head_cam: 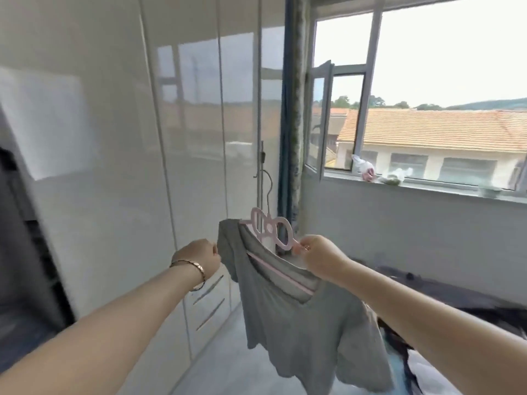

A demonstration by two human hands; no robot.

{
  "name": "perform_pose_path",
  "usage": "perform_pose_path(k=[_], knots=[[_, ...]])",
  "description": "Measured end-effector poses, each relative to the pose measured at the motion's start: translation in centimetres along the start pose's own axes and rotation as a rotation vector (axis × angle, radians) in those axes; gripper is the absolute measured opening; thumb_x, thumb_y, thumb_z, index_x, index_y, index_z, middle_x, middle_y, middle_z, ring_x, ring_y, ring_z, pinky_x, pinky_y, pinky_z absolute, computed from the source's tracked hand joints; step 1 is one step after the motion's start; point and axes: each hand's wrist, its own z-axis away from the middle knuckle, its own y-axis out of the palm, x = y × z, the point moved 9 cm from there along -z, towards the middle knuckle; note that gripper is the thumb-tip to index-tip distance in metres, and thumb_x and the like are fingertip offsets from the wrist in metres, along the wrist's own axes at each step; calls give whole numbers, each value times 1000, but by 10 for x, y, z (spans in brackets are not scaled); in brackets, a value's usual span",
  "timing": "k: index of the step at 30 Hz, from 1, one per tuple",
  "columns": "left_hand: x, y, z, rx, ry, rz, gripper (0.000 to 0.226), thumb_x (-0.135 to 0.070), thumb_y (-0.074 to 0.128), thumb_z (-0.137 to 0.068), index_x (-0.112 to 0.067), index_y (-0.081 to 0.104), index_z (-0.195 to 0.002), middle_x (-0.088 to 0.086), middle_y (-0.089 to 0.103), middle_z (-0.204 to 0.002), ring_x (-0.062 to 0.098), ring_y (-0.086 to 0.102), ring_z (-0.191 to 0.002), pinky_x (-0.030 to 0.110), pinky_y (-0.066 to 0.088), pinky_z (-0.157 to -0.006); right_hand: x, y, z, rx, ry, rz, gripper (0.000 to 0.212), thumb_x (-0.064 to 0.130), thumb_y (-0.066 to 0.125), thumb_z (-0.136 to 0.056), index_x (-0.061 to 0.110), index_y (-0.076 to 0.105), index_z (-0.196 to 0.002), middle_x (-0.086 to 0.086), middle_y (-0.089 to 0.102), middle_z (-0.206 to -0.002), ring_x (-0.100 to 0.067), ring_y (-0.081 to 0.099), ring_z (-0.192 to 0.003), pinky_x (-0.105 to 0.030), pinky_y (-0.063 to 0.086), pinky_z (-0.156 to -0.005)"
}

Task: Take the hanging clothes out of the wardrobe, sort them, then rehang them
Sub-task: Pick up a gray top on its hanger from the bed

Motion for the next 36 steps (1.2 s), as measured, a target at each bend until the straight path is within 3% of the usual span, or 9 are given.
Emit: perform_pose_path(k=[2, 7, 12, 18, 24, 27, 32, 34, 36], knots=[[49, -20, -5, -27, -127, -23, 27, -20, 38, -92, -16, 61, -107, 6, 63, -113, 26, 59, -104, 26, 43, -78, 38, 28, -33, 95, -54, -25, 26, 23, 41, -99, 8, 61, -105, 5, 46, -65, -7, 40, -54, -18, 31, -45], [165, -73, -3, -122, -379, -51, 27, -19, 37, -91, -16, 60, -106, 5, 63, -114, 26, 59, -103, 28, 45, -81, 147, 96, -87, 332, -162, -225, 25, 15, 46, -98, 13, 52, -73, 0, 48, -63, -9, 44, -54, -14, 34, -44], [261, -130, 5, -193, -558, -45, 28, -15, 36, -92, -11, 58, -109, 6, 60, -115, 24, 58, -103, 29, 46, -81, 261, 152, -111, 530, -241, -446, 28, 6, 49, -96, 8, 48, -68, -3, 41, -60, -12, 39, -52, -11, 36, -41], [354, -183, 16, -256, -785, -93, 28, -12, 39, -90, -10, 56, -112, 7, 60, -117, 27, 58, -103, 31, 42, -78, 398, 207, -130, 623, -364, -484, 33, 1, 48, -96, 8, 43, -64, -4, 33, -58, -13, 29, -50, -14, 30, -40], [426, -196, 17, -268, -970, -56, 32, -10, 43, -90, -10, 55, -120, 8, 59, -123, 26, 58, -110, 32, 46, -86, 517, 267, -152, 597, -511, -422, 35, 10, 51, -92, 11, 43, -59, -1, 44, -56, -10, 44, -45, -22, 33, -55], [463, -210, 11, -303, -1017, -47, 31, -6, 42, -89, -9, 58, -115, 8, 61, -117, 27, 59, -105, 32, 47, -84, 573, 298, -162, 620, -552, -445, 34, 6, 47, -93, 10, 44, -59, -1, 45, -53, -9, 47, -35, -22, 32, -55], [528, -244, 2, -367, -1088, -13, 27, -8, 38, -91, -4, 59, -107, 10, 63, -110, 25, 60, -96, 30, 49, -81, 664, 345, -175, 725, -644, -512, 23, 3, 44, -94, 7, 48, -72, -3, 47, -58, -13, 44, -51, -21, 32, -54], [553, -257, 0, -383, -1120, -6, 22, -9, 37, -92, -5, 58, -89, 12, 64, -101, 26, 61, -95, 27, 46, -75, 699, 354, -177, 767, -689, -533, 25, 6, 43, -95, 8, 49, -71, -2, 48, -57, -11, 46, -50, -20, 32, -51], [572, -269, 3, -401, -1155, -5, 28, -9, 38, -91, -9, 46, -64, 7, 57, -74, 23, 61, -79, 24, 42, -65, 738, 359, -173, 805, -757, -554, 28, 8, 41, -98, 6, 49, -71, -1, 47, -58, -9, 46, -52, -19, 32, -52]])
